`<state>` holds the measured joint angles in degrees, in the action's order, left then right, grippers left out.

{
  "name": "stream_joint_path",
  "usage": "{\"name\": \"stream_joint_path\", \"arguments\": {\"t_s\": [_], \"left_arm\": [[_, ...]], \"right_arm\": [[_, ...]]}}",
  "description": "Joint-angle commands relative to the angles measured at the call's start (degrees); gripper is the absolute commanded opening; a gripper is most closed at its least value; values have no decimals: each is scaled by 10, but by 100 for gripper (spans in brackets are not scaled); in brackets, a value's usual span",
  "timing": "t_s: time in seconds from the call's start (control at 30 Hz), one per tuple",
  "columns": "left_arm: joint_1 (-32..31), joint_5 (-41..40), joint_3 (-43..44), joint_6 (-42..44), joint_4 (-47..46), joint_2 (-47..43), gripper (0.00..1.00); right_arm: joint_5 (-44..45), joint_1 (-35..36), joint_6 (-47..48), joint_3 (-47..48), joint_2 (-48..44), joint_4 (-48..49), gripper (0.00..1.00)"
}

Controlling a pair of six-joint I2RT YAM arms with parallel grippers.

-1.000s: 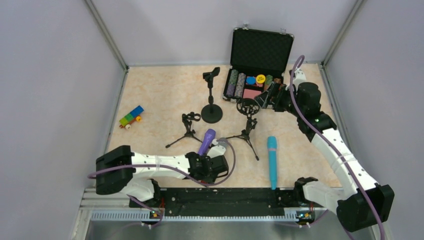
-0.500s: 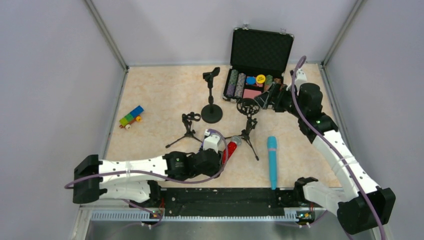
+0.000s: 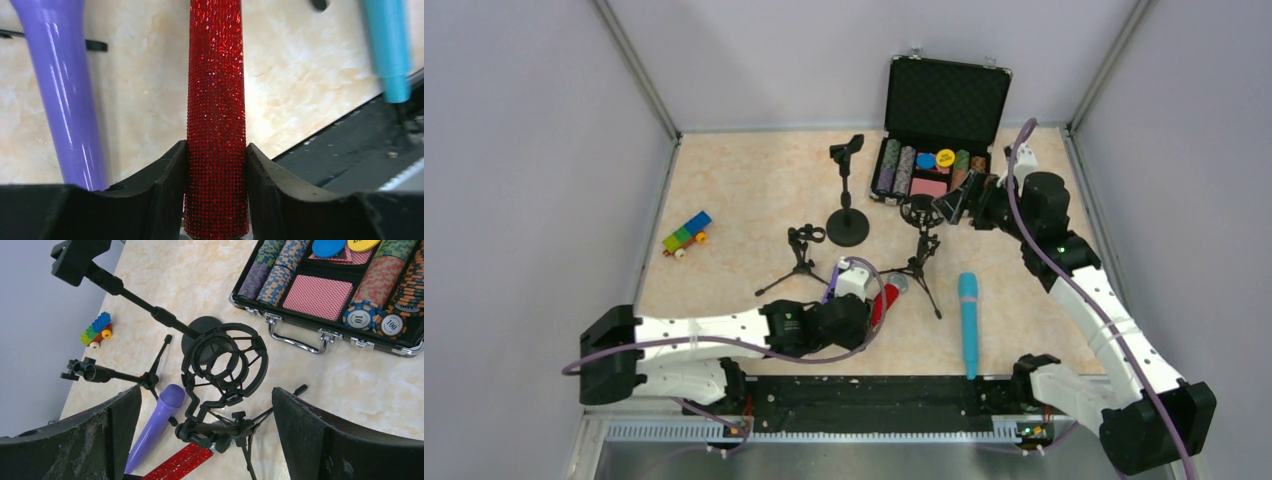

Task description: Attach the microphones to the stand

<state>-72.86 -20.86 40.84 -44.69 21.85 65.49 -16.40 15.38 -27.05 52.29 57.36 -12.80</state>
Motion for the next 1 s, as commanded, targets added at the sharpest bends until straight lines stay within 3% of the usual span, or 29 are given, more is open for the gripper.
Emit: {"name": "stream_joint_path", "arguments": {"t_s": [0.0,0.23,0.3,0.4,0.5,0.8,0.97], "left_arm": [[2,31,18,8,-10,80,0],[-1,39,7,25,-33,171,3],[-2,38,10,31,-29,186,17],[-3,36,22,43,-18,205,54],[-6,16,40,54,5,219,67],[-5,5,85,61,7,260,78],[-1,5,110,69,21,301,76]], "right_arm": [[-1,7,2,-11,-14,18,99],[-6,7,3,-23,-14,16,99],[-5,7,3,-25,-14,17,99],[-3,7,3,-26,-14,17,99],[-3,7,5,-26,-11,19,99],[-5,7,8,-23,-2,19,99],[-6,7,10,-25,-1,19,99]]}}
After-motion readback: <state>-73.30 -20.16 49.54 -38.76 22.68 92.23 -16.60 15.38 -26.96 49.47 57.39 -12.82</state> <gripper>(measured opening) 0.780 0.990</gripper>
